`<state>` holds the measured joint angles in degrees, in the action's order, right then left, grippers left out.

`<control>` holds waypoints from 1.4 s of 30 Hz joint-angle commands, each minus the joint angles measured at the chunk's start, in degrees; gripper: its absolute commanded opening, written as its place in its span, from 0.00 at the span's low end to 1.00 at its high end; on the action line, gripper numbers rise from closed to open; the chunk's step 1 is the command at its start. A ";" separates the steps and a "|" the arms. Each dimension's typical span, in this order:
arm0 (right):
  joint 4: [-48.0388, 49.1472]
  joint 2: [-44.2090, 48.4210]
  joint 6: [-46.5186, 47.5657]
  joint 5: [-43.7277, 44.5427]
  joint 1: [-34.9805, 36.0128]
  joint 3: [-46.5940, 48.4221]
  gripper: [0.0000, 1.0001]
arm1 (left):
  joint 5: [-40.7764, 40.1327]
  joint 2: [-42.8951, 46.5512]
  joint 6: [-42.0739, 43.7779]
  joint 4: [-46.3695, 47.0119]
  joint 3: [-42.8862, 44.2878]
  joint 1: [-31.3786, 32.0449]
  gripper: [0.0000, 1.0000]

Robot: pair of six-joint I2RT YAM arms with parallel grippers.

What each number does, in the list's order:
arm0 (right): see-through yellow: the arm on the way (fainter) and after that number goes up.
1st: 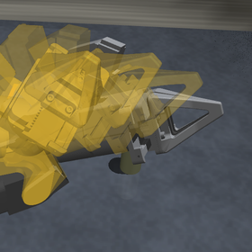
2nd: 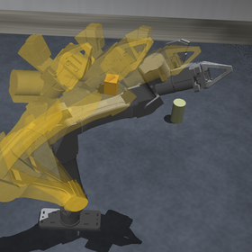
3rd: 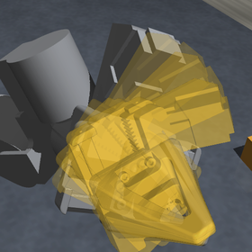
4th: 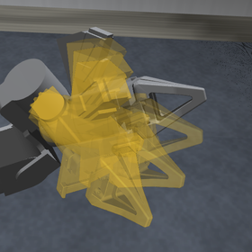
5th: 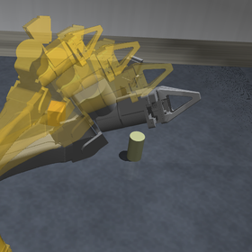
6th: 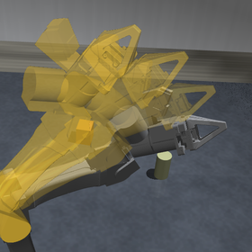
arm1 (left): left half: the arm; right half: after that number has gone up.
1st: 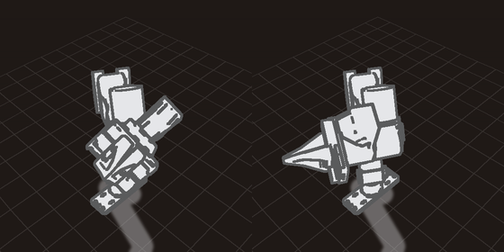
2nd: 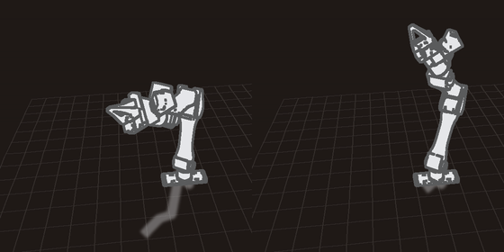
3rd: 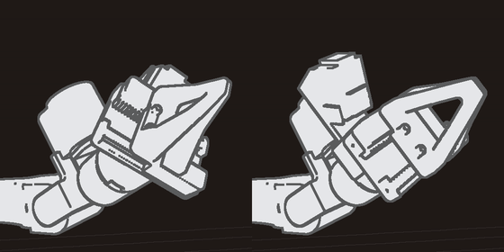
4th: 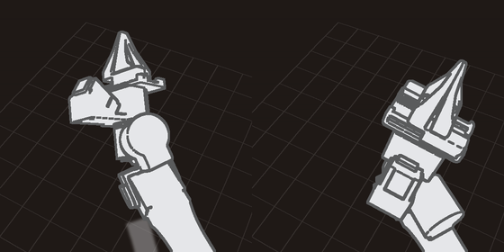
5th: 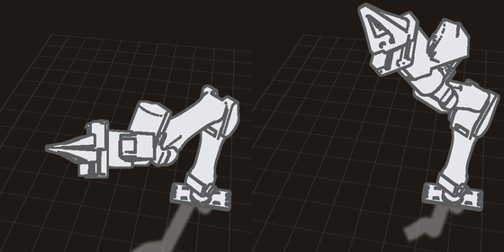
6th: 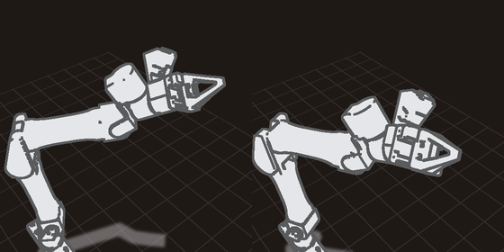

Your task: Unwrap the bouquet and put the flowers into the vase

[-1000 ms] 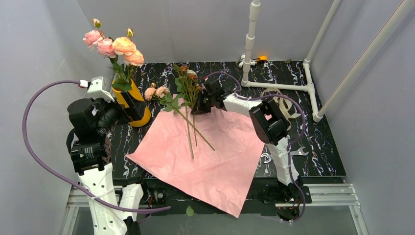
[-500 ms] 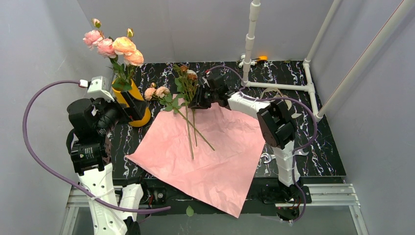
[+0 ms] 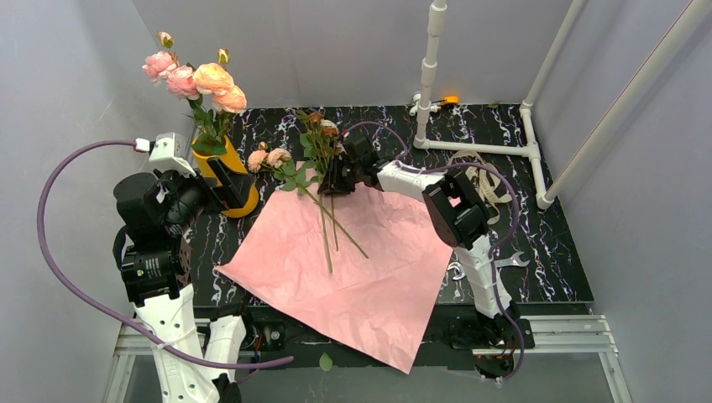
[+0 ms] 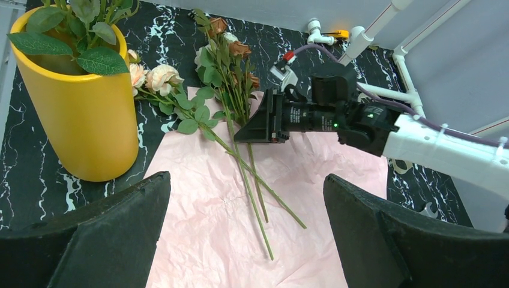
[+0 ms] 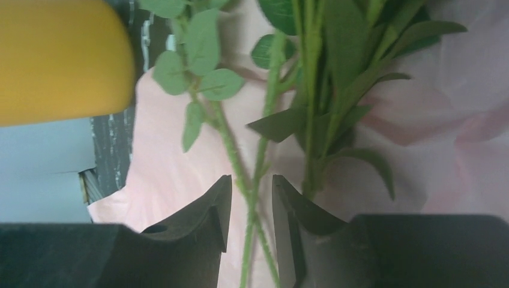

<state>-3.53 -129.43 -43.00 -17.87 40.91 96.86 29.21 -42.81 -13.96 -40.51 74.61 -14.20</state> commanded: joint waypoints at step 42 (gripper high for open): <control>20.10 -5.64 -18.42 -11.69 -4.59 -6.03 0.45 | 3.22 -0.25 -2.22 0.96 -0.57 -0.34 0.98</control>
<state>16.27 -133.05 -60.34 -30.13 36.23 88.51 31.03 -42.92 -16.05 -40.34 74.17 -14.20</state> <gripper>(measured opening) 0.454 0.981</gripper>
